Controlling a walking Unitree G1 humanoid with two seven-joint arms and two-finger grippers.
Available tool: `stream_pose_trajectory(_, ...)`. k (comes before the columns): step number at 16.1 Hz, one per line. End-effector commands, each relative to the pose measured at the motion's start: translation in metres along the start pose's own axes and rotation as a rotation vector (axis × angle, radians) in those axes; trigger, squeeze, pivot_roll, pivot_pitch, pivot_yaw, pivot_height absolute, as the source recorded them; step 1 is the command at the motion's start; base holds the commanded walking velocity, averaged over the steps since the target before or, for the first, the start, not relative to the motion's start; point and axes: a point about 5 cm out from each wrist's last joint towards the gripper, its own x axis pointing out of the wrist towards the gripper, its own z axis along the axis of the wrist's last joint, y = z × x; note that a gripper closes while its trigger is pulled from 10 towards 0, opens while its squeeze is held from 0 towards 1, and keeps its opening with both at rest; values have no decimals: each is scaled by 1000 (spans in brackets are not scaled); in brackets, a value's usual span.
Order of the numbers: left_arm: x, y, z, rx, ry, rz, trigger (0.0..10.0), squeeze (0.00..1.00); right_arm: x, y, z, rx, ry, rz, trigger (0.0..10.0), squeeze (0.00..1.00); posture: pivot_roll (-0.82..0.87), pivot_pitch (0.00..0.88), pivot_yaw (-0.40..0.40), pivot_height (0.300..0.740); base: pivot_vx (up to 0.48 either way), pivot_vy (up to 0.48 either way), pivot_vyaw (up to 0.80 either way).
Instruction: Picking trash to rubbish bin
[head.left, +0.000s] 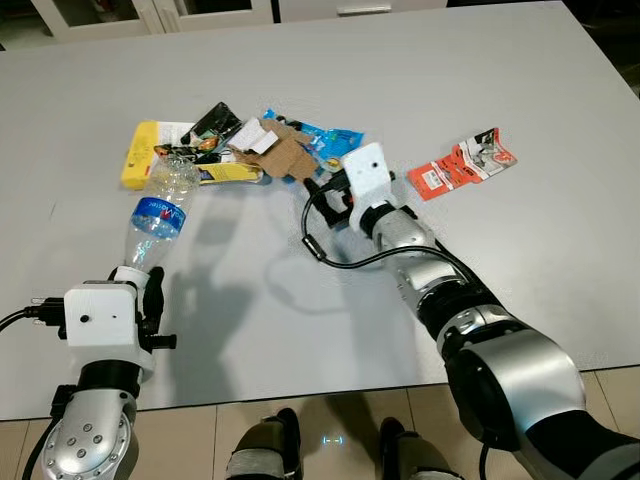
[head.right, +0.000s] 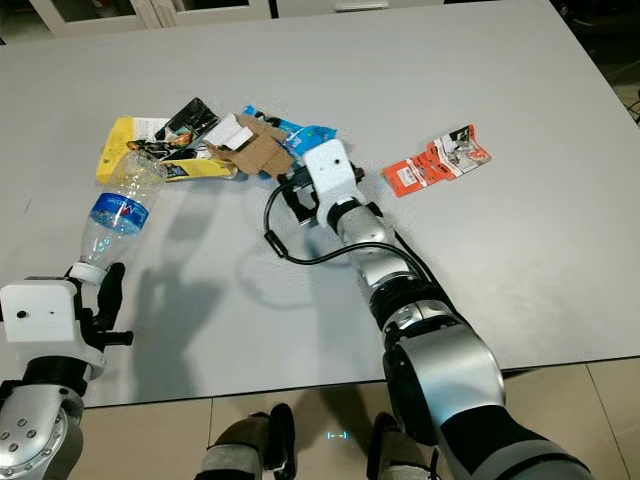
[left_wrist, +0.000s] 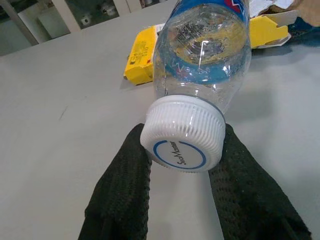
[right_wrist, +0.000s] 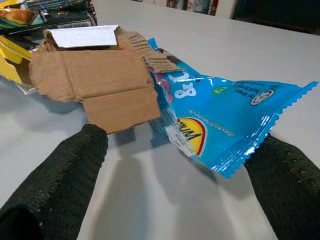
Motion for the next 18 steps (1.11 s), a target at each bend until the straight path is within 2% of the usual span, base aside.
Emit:
stream_pose_trajectory(1,-4,2,1,10,10,5,10000,0,-2,6,-7,-2,17,16,3804,0,221,279,74,740,0,0,0)
stream_pose_trajectory(2,-5,2,1,10,11,5,10000,0,-3,6,-9,-1,19,16,0,0,221,283,74,740,0,0,0)
stream_pose_trajectory(18,-5,1,1,5,14,6,10000,0,-7,0,-12,9,1,9,0,0,217,287,73,740,0,0,0)
